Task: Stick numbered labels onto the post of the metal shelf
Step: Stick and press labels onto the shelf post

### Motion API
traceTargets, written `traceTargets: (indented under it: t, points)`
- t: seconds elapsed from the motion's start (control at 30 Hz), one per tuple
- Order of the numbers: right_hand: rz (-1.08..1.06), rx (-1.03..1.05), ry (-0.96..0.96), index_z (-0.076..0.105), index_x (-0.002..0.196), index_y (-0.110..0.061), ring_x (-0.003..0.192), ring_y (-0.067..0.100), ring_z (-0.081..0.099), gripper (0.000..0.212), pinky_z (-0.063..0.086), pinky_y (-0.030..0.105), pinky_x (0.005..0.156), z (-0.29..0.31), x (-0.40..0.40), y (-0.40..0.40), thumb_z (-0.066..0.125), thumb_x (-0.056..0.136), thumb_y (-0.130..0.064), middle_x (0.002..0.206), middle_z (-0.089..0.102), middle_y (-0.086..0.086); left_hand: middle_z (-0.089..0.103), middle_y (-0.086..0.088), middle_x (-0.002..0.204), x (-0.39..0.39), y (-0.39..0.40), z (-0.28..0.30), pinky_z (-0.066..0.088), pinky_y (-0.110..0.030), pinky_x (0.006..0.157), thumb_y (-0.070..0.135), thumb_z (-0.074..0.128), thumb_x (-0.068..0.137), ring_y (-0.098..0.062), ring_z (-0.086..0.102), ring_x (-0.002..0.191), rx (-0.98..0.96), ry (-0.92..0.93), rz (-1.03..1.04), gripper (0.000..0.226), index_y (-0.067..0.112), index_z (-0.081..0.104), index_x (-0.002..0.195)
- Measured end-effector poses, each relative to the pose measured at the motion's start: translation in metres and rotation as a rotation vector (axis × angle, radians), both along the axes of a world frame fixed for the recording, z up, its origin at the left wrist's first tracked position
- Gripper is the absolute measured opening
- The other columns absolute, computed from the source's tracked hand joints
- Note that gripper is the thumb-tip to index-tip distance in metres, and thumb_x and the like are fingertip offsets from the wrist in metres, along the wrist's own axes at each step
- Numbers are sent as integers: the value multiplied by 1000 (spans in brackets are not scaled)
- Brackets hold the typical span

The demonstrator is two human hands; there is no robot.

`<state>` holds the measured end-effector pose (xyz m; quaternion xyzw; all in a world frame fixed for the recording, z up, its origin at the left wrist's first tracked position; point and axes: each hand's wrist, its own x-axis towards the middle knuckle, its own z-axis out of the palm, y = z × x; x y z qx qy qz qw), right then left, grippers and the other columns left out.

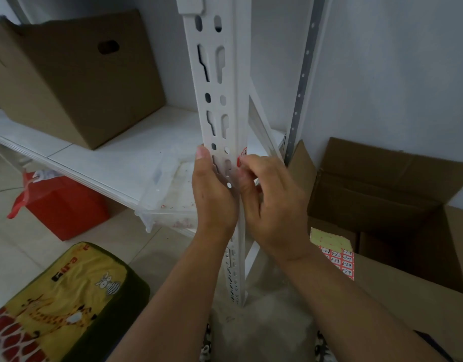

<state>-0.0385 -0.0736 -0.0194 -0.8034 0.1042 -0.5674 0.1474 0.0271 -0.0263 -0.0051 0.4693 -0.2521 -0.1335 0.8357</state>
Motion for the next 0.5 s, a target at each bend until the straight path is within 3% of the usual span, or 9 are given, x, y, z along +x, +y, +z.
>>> traceTargets:
  t: [0.23, 0.43, 0.5]
  points:
    - [-117, -177, 24, 69, 103, 5, 86, 26, 72, 32, 49, 24, 84, 0, 0, 2, 58, 94, -23, 95, 73, 17, 68, 2, 83, -2, 0, 4, 55, -24, 75, 52, 27, 97, -12, 67, 82, -31, 34, -26, 56, 7, 60, 103]
    - [-110, -75, -36, 70, 96, 3, 70, 19, 68, 20, 54, 20, 68, 8, 4, 7, 66, 89, -16, 83, 72, 12, 68, 0, 79, 0, 0, 2, 53, -28, 72, 48, 27, 95, -14, 67, 81, -35, 13, -37, 52, 17, 68, 88]
    - [-112, -48, -55, 70, 94, 2, 70, 18, 67, 20, 52, 17, 68, 9, 5, 8, 64, 90, -16, 82, 72, 11, 67, 0, 76, 1, 0, 2, 52, -29, 71, 48, 28, 95, -14, 66, 78, -31, 2, -30, 50, 20, 68, 81]
